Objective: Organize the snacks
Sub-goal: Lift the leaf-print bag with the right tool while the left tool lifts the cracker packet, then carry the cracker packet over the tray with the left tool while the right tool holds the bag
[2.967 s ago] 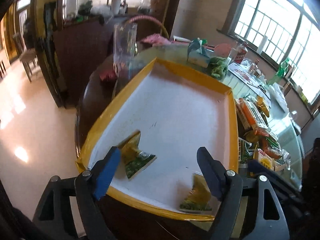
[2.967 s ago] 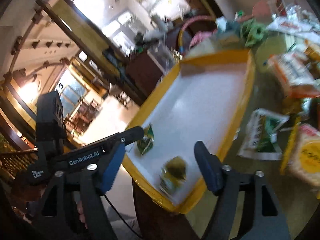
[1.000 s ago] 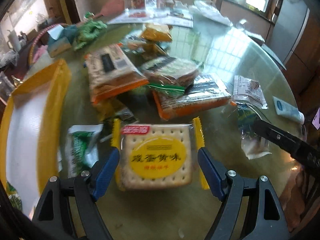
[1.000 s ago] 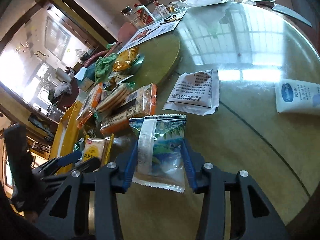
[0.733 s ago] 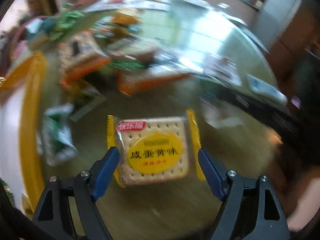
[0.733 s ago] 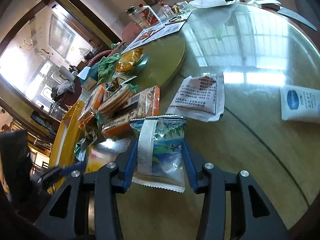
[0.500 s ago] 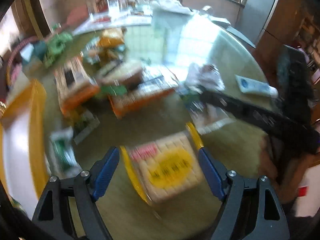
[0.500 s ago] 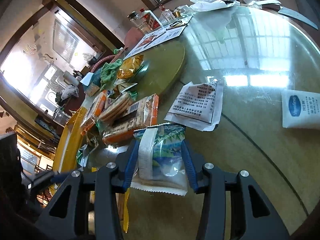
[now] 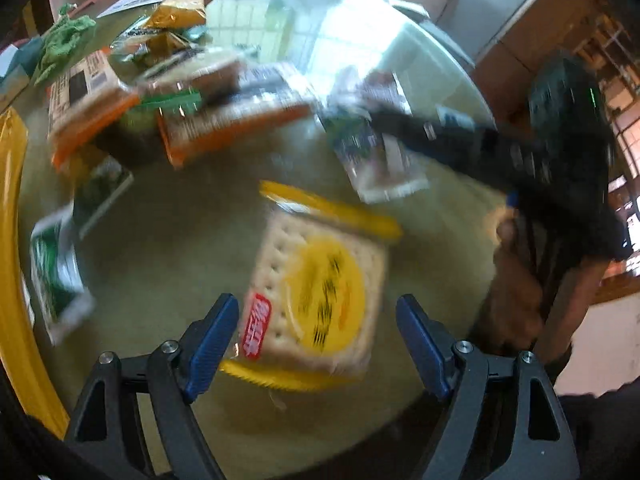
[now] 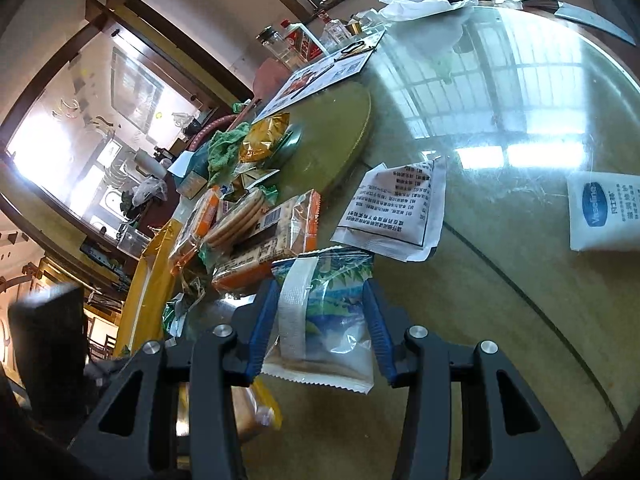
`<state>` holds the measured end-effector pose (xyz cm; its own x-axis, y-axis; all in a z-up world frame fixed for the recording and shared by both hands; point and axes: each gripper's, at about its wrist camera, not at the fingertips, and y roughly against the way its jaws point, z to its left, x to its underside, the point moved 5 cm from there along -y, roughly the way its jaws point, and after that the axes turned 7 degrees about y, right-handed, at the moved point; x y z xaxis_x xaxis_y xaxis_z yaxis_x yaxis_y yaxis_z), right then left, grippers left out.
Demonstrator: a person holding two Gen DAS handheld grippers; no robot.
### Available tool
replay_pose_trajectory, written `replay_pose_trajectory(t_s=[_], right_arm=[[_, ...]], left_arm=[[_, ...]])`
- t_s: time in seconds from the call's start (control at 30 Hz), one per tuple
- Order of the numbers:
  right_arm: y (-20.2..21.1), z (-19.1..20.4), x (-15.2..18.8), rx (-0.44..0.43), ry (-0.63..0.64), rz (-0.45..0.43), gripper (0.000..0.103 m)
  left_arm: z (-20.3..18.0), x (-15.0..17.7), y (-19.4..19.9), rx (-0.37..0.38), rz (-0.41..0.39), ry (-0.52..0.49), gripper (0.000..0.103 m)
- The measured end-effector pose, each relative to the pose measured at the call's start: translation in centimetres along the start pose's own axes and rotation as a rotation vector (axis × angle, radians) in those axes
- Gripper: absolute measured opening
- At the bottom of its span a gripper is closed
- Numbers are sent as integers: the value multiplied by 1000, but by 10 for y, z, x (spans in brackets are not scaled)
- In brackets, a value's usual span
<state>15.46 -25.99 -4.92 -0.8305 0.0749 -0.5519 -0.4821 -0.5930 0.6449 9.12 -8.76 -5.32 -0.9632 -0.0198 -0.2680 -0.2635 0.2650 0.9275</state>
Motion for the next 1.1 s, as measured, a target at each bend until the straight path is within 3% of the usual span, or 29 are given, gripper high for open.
replay_pose_trajectory(t_s=[0.2, 0.43, 0.5, 0.63, 0.83, 0.97, 1.1], right_arm=[[-2, 0, 2, -1, 1, 8, 49], [-2, 1, 4, -1, 6, 10, 49], [-3, 1, 4, -5, 4, 10, 49], [-3, 3, 5, -6, 9, 13, 49], [-4, 6, 6, -19, 14, 19, 49], [-5, 9, 6, -46, 13, 20, 60], [-5, 10, 6, -48, 13, 19, 60]], left_arm=[[-31, 8, -15, -181, -31, -126, 81], [-23, -1, -12, -261, -115, -63, 81], [-27, -1, -10, -259, -138, -74, 68], [-26, 2, -3, -274, -181, -81, 68], [-10, -3, 18, -252, -275, 2, 68], [-2, -5, 20, -266, -285, 23, 68], [0, -2, 23, -262, -291, 28, 68]])
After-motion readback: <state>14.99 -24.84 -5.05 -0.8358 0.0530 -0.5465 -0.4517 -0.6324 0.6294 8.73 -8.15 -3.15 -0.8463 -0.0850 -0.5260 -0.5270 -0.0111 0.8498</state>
